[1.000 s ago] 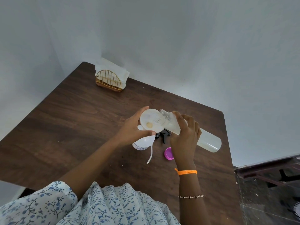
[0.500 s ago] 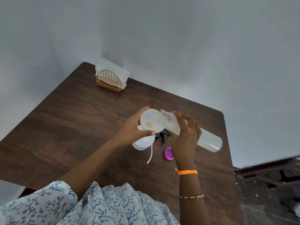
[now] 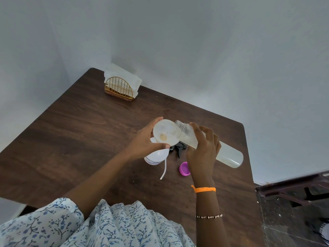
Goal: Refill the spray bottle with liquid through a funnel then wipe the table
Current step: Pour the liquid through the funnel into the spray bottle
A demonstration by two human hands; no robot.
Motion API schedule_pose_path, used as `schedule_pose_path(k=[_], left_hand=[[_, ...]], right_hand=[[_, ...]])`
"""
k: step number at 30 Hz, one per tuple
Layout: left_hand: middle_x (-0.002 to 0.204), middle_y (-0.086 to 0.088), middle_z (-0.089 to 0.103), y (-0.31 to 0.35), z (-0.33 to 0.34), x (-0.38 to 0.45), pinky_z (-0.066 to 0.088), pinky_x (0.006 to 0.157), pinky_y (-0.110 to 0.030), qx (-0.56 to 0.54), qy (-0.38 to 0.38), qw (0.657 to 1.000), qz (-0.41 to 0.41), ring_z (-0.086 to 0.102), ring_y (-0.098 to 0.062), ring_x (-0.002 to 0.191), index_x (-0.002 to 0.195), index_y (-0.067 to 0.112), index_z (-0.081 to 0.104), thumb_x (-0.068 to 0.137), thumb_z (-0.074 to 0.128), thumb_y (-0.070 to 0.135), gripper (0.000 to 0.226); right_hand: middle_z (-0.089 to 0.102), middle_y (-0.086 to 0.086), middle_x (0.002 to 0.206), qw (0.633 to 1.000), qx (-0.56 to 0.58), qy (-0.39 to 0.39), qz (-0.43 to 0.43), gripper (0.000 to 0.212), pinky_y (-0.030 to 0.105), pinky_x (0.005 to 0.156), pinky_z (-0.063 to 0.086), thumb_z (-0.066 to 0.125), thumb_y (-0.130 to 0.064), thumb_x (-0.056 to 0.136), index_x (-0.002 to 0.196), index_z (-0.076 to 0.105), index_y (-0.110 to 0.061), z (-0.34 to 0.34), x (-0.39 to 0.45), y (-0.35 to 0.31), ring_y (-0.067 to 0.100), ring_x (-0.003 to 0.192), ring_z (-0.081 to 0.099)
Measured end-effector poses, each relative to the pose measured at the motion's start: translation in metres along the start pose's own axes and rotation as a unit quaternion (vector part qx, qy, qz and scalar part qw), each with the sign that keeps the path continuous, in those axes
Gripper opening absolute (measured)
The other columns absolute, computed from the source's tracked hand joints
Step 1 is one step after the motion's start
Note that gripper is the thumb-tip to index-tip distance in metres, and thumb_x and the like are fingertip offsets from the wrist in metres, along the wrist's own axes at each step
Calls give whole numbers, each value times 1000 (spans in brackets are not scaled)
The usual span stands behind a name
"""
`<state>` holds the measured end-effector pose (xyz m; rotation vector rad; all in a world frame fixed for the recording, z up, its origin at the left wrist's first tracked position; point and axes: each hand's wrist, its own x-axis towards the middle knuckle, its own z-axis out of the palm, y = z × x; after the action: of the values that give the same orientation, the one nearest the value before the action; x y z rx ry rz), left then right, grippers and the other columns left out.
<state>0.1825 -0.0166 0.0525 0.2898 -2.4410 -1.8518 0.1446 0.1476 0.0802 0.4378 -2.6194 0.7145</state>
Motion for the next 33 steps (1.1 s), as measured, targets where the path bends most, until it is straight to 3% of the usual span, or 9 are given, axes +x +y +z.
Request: schedule_pose_path(k=[5, 10, 15, 25, 33], left_hand=[[143, 5, 41, -1, 0, 0, 40, 105, -38, 3, -2, 1000, -3, 41, -13, 127, 142, 31, 26, 70, 79, 28, 89], [137, 9, 42, -2, 0, 0, 41, 102, -33, 4, -1, 1000, -5, 42, -11, 123, 141, 33, 27, 70, 79, 29, 88], [143, 4, 40, 0, 0, 0, 41, 105, -38, 1, -3, 1000, -5, 41, -14, 127, 141, 31, 27, 71, 79, 26, 88], [142, 5, 40, 2, 0, -1, 39, 98, -28, 1, -3, 1000, -2, 38, -7, 121, 142, 30, 25, 72, 78, 25, 88], [139, 7, 42, 1, 0, -1, 39, 97, -27, -5, -4, 1000, -1, 41, -8, 121, 141, 31, 26, 71, 79, 25, 88]], right_hand=[[57, 8, 117, 1000, -2, -4, 1, 70, 42, 101, 31, 69, 12, 61, 121, 59, -22, -1, -1, 0, 29, 113, 47], [57, 8, 117, 1000, -2, -4, 0, 70, 41, 100, 31, 67, 13, 60, 120, 59, -21, -1, -1, -1, 30, 113, 47], [57, 8, 116, 1000, -4, -3, -2, 70, 40, 100, 31, 66, 14, 60, 120, 59, -22, 0, 0, -1, 30, 113, 47], [57, 8, 117, 1000, -5, -4, -2, 71, 35, 100, 26, 68, 13, 60, 121, 58, -23, 2, 0, 0, 30, 114, 47], [57, 8, 116, 1000, -7, -5, -9, 72, 40, 99, 31, 65, 14, 59, 121, 58, -23, 1, 2, 0, 29, 114, 47]])
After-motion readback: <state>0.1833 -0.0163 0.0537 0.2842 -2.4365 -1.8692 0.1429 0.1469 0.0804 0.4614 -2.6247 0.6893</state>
